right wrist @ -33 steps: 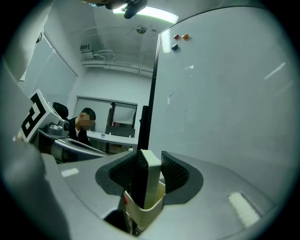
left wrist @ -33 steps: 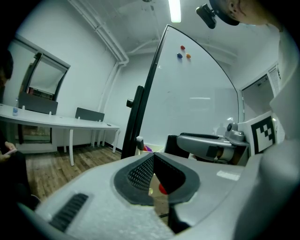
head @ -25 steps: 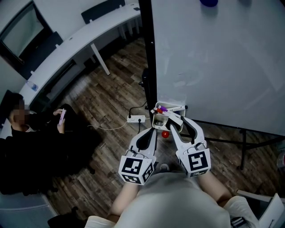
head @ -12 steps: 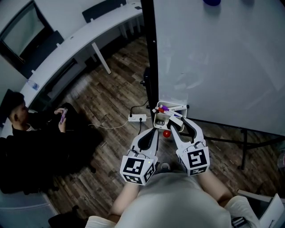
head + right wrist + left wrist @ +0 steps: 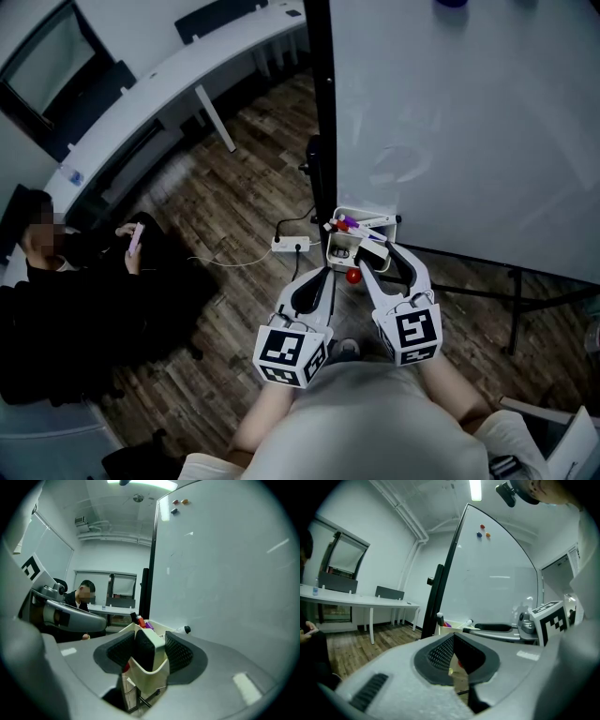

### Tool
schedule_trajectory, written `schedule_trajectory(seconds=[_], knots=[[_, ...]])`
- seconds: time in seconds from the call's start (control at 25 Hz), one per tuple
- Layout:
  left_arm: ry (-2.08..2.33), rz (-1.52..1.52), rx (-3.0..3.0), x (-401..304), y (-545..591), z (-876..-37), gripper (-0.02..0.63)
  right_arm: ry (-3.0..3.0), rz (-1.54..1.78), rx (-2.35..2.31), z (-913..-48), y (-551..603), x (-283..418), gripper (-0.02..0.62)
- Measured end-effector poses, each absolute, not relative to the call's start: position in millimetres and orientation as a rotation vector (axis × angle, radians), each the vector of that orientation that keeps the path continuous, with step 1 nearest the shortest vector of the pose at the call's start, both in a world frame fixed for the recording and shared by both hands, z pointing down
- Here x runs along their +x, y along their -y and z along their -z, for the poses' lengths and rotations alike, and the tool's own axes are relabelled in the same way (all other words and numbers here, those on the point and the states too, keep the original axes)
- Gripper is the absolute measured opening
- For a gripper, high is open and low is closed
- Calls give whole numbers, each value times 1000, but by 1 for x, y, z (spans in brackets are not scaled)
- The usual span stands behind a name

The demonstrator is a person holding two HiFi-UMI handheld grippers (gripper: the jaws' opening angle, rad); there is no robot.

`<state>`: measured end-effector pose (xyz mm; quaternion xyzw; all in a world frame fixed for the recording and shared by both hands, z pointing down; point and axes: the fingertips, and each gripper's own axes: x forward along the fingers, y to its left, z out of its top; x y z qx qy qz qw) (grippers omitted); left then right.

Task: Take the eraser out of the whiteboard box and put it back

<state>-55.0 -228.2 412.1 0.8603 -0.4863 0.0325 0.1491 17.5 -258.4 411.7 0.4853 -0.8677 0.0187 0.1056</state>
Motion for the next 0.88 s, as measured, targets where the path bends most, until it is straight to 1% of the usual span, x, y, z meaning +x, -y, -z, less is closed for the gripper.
schedule_trajectory(seconds=[0.2,0.68,0.8,0.88], knots=[[1390,-91,2478,-55,224,-412,0,2554,-54,1440,-410,253,19,228],[1378,-80,2490,-58,210,-409,0,2596,-30,1495,-387,233,15,232],[1374,-77,2492,-59,205,-408,0,2612,-28,1507,-381,223,13,216],[1367,-78,2496,-58,201,-409,0,2616,-26,1521,-378,217,14,188]])
